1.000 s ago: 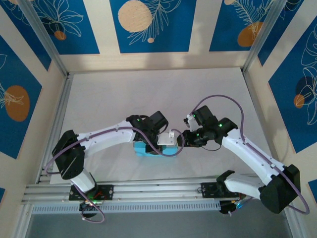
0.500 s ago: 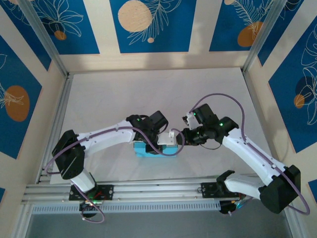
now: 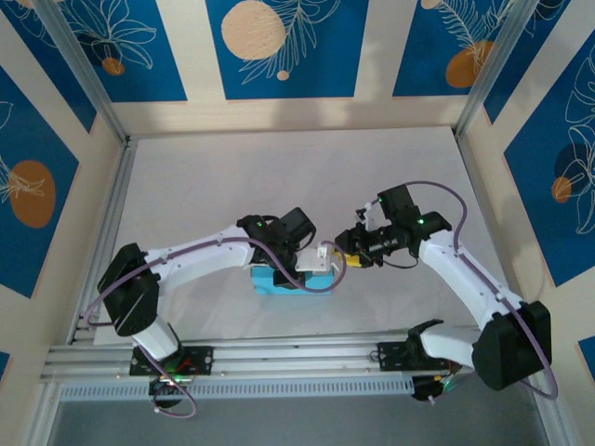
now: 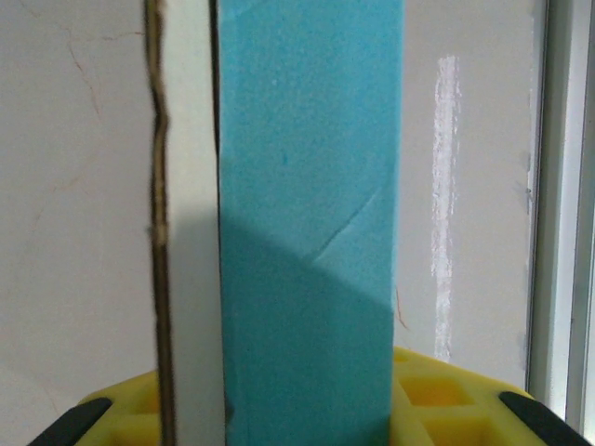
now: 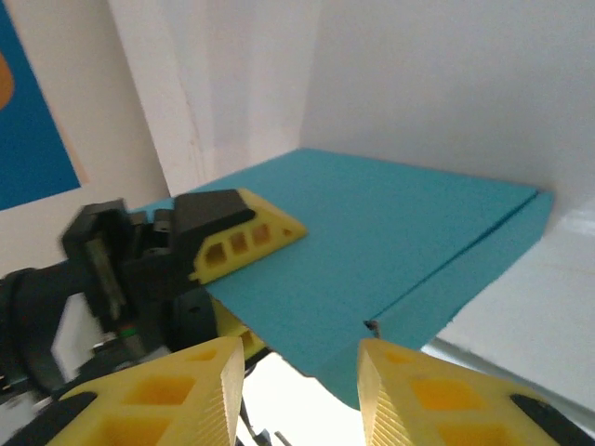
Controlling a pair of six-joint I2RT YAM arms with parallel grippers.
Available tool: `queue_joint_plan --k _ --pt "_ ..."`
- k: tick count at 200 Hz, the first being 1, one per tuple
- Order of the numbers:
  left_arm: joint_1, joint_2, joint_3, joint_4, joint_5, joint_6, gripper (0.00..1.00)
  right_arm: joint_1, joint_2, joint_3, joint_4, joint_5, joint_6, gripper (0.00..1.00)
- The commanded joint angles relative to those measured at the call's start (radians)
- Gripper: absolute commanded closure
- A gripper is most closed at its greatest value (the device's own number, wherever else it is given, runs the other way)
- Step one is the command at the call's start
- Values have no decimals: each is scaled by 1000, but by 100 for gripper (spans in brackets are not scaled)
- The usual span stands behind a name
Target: Fold the paper box
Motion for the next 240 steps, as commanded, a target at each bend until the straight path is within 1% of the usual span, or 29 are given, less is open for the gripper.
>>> queue_joint_plan --k 1,34,97,131,154,185,240 --pt "12 -2 7 -6 36 -10 68 18 -15 23 -86 -13 10 62" --pt "13 -7 5 -2 37 -8 68 18 -25 13 -106 -43 -1 61" --pt "13 4 12 -13 49 -18 68 48 20 13 -25 -92 44 60" --pt "14 1 7 -6 44 -18 69 70 38 32 -35 -72 41 60" --pt "13 3 7 -5 44 -19 69 74 38 24 -20 -80 54 61" --pt "15 4 8 -4 46 -19 69 78 37 19 11 -92 93 62" --pt "14 -6 4 9 50 -19 70 87 44 -12 109 -149 190 62"
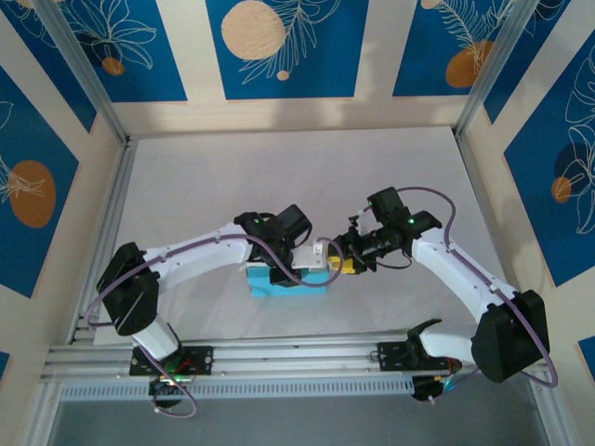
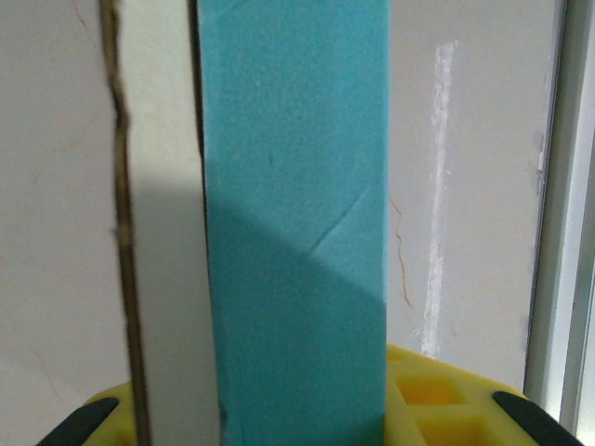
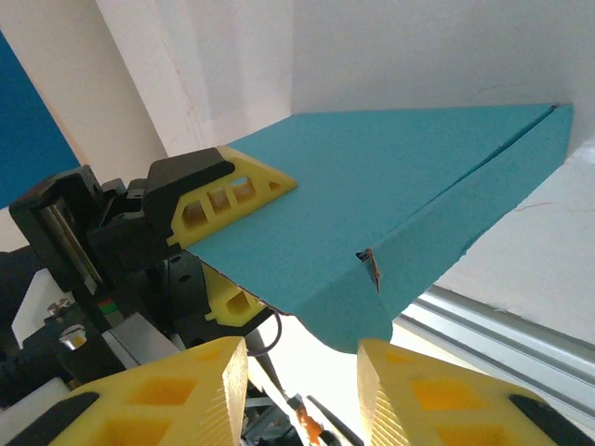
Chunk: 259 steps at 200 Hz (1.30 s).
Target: Fold the paper box
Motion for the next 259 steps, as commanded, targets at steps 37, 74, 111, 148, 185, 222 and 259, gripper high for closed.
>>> queue_joint_plan --k 37,74,111,148,185,222,259 --pt "-6 -12 -5 53 58 -10 71 46 20 -6 102 -92 90 61" --pt "-5 -39 -44 96 57 -7 72 47 24 -35 153 -84 152 60" --pt "9 -90 -113 192 85 -2 74 51 19 -60 213 -74 247 59" --pt "34 -118 -144 223 139 22 74 29 -19 -52 168 -28 239 63" --pt "40 -110 -138 200 148 41 76 5 -48 -55 84 44 177 66" --pt "40 -106 -136 196 162 49 77 -6 -50 -59 80 44 163 67" --pt "39 -95 -124 193 177 38 79 -2 -33 -44 95 11 163 65"
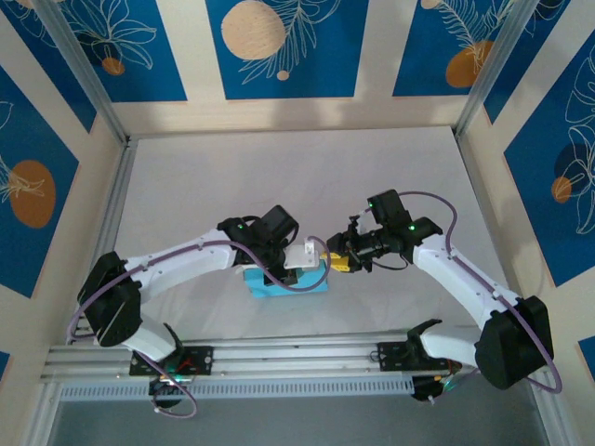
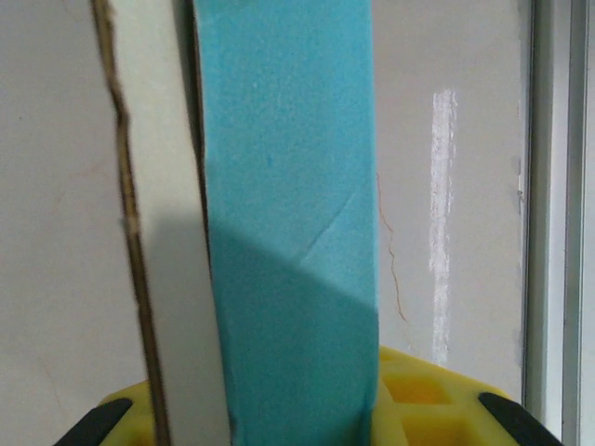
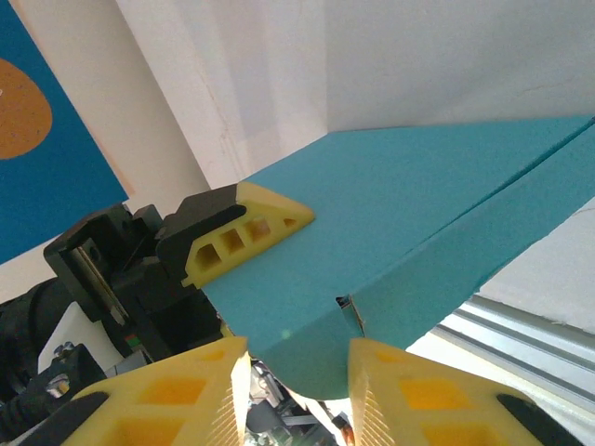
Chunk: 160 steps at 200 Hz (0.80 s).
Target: Fold the paper box
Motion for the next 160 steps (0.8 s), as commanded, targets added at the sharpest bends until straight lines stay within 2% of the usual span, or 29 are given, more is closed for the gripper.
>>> queue_joint_plan --k 1,65,129,160 --pt "4 18 0 67 105 22 79 -8 8 4 -33 3 -11 65" --pt "-2 29 6 63 117 23 80 11 21 11 -4 -37 9 62" --pt "-7 26 5 63 113 28 82 3 19 28 -21 -40 5 66" --pt "-13 27 3 64 114 30 82 12 19 30 8 -56 47 60"
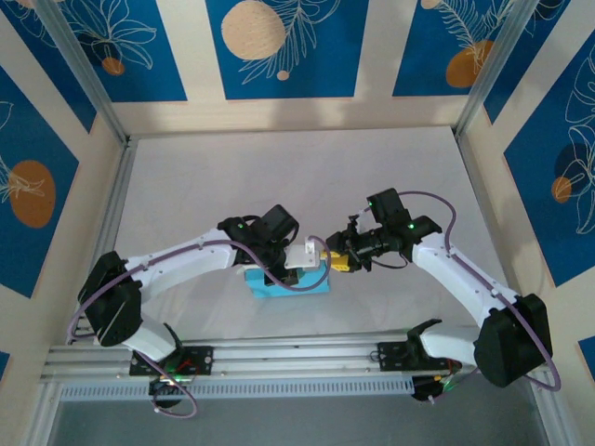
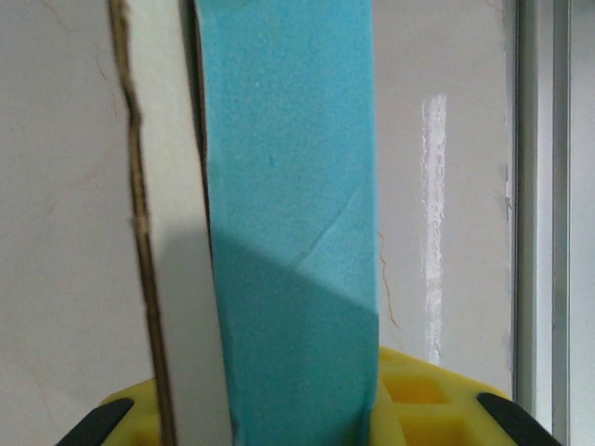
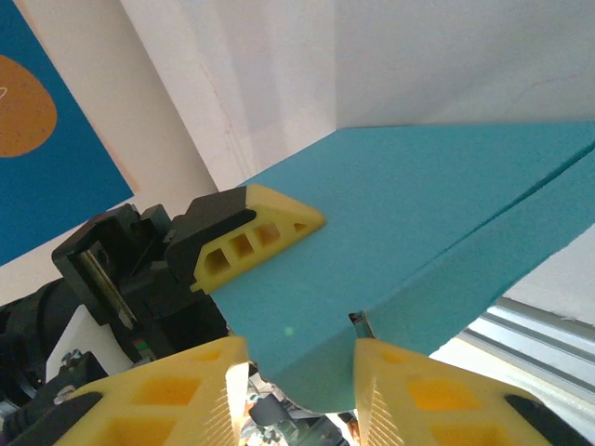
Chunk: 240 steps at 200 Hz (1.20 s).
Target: Fold the paper box
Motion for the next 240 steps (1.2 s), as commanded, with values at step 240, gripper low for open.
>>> queue_joint_plan --k 240 --pt "-29 17 -10 84 37 -19 75 36 -9 -36 -153 171 -221 77"
